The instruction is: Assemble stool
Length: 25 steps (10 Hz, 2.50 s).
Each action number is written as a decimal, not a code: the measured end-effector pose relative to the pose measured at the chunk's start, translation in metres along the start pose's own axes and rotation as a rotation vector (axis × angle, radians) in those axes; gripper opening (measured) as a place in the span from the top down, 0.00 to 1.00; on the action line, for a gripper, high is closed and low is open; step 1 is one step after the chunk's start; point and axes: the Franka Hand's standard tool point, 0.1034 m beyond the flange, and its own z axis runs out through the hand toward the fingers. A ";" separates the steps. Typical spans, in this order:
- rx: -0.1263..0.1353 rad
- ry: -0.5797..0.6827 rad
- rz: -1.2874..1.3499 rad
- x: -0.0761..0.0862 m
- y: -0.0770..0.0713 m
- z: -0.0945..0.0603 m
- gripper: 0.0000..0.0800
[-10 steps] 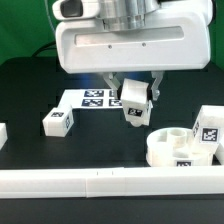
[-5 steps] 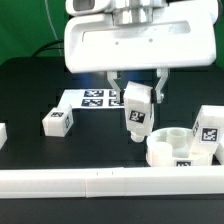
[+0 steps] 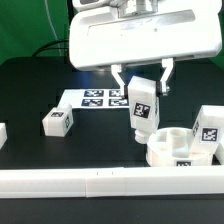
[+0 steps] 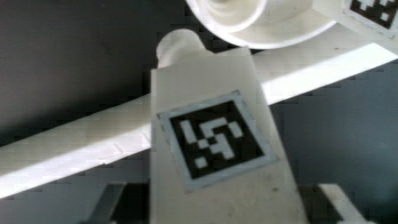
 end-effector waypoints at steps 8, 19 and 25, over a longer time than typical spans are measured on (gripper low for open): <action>0.048 0.089 -0.012 -0.009 -0.033 -0.002 0.59; 0.052 0.106 -0.019 -0.024 -0.019 0.004 0.59; 0.048 0.088 -0.021 -0.033 -0.018 0.013 0.59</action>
Offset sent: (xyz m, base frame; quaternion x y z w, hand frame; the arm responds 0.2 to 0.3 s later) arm 0.0020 0.0454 0.0080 0.0718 0.0625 0.0287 0.9950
